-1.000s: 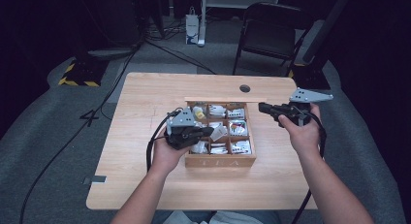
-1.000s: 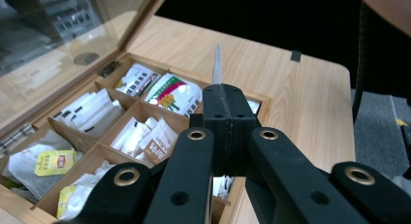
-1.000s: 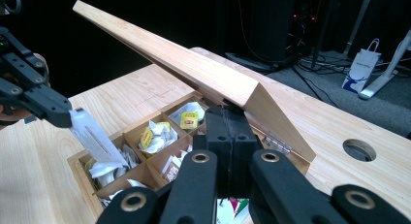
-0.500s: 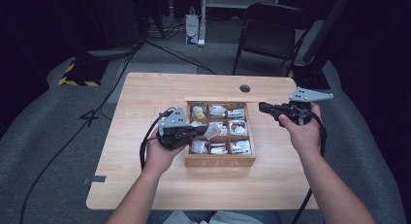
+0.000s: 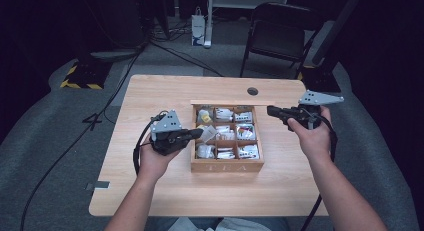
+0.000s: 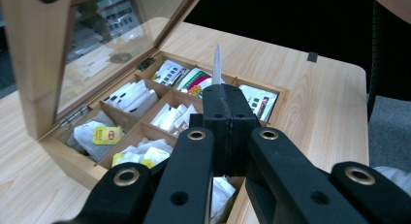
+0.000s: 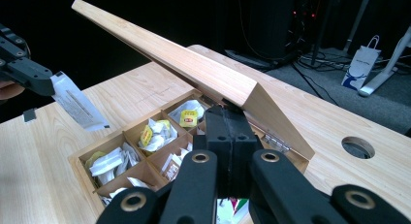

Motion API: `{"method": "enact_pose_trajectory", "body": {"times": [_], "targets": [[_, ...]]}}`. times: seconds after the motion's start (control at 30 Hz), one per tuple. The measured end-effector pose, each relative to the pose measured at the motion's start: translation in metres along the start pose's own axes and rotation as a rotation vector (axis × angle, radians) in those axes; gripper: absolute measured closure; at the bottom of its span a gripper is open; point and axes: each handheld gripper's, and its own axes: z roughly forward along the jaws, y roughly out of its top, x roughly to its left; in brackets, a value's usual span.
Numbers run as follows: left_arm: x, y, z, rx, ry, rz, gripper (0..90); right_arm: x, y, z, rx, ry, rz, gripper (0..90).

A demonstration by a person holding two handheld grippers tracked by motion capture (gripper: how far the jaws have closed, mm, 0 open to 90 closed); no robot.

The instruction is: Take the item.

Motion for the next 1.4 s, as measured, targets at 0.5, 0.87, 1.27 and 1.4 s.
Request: {"method": "enact_pose_trajectory", "body": {"times": [0.5, 0.87, 1.27, 1.4], "targets": [[0.012, -0.015, -0.028, -0.016, 0.045, -0.005, 90.0, 0.0, 0.0, 0.0, 0.0, 0.001, 0.001, 90.0], [0.022, -0.025, -0.047, -0.027, 0.072, -0.011, 90.0, 0.0, 0.0, 0.0, 0.0, 0.0, 0.001, 90.0], [0.04, -0.047, -0.068, -0.009, 0.158, -0.052, 90.0, 0.0, 0.0, 0.0, 0.0, 0.001, 0.001, 90.0], [0.046, -0.054, -0.072, 0.011, 0.192, -0.061, 90.0, 0.0, -0.001, 0.0, -0.001, 0.002, 0.001, 90.0]]}}
